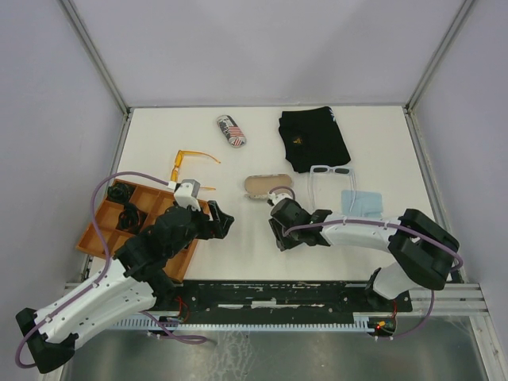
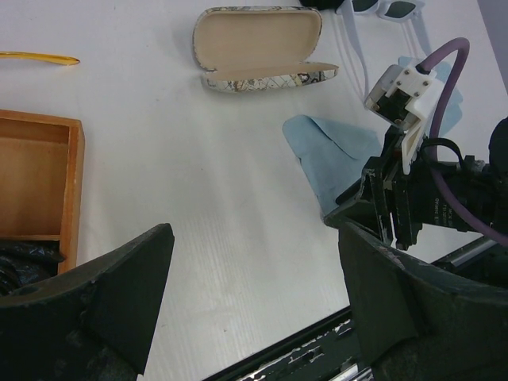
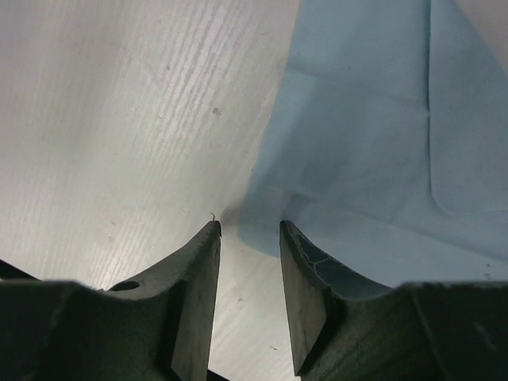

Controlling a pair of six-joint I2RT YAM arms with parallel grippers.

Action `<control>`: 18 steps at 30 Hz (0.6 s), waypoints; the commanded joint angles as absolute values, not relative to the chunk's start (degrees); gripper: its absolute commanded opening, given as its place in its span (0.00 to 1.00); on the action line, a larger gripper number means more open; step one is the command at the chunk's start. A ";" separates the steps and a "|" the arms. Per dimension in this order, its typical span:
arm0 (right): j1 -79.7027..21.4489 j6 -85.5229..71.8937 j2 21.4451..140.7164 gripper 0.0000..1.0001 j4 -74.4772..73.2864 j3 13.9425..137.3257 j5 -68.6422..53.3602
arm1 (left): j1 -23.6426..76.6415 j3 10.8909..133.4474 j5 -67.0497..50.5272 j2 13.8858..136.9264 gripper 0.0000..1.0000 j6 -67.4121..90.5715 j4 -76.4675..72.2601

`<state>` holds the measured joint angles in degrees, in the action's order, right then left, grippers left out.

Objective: Organize the sunglasses
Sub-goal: Adjust the glasses cleaning cloth at the center of the board.

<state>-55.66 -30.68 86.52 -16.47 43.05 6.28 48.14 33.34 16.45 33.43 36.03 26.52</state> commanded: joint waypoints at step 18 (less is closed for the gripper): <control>-72.09 -42.47 93.62 0.46 -16.83 51.56 5.34 | 48.20 33.66 20.92 29.57 0.92 39.26 29.25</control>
